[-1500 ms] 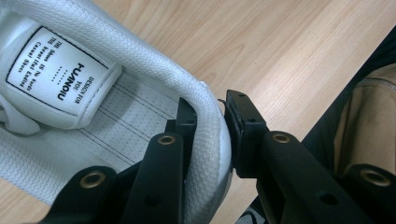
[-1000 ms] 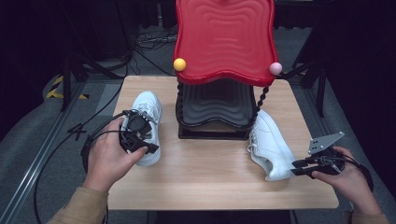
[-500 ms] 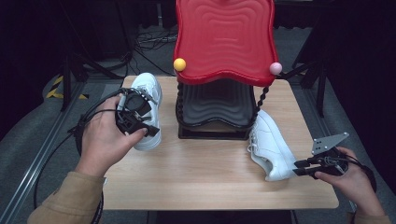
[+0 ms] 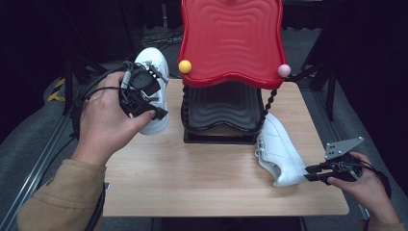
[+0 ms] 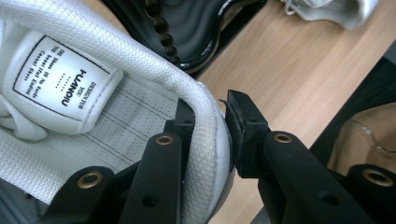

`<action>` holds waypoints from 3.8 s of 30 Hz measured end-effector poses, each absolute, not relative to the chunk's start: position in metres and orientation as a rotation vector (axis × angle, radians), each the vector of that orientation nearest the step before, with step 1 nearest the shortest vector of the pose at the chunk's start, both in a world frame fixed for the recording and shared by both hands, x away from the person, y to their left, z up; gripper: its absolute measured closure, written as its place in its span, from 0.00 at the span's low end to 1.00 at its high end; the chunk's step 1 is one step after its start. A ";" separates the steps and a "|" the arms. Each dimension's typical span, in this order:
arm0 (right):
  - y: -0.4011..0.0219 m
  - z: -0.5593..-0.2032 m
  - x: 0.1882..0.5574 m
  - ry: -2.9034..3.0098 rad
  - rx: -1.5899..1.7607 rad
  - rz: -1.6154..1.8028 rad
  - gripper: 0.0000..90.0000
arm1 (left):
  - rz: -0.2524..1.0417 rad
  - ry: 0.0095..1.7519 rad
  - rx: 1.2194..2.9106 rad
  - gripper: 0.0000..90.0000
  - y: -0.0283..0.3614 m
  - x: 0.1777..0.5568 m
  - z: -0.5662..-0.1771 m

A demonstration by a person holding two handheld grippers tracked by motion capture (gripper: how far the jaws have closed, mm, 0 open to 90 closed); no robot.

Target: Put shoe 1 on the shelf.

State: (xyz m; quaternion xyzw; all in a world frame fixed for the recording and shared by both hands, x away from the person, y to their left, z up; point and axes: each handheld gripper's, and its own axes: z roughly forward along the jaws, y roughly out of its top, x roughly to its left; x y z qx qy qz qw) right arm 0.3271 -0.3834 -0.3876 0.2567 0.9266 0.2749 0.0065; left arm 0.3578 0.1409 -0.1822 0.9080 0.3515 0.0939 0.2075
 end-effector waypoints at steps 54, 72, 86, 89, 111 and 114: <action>-0.400 -0.385 0.313 2.882 0.833 0.893 0.78 | 0.524 0.649 2.518 0.83 0.042 0.407 -0.087; -0.409 -0.390 0.308 2.879 0.876 0.896 0.78 | 0.561 0.605 2.520 0.83 0.012 0.443 -0.096; -0.403 -0.393 0.309 2.897 0.861 0.881 0.77 | 0.574 0.605 2.555 0.83 0.000 0.451 -0.117; -0.402 -0.392 0.309 2.897 0.858 0.885 0.77 | 0.569 0.608 2.560 0.83 -0.001 0.452 -0.120; -0.397 -0.393 0.309 2.912 0.835 0.882 0.76 | 0.565 0.634 2.560 0.83 -0.007 0.461 -0.131; -0.399 -0.392 0.309 2.906 0.843 0.883 0.76 | 0.553 0.646 2.563 0.82 -0.006 0.460 -0.131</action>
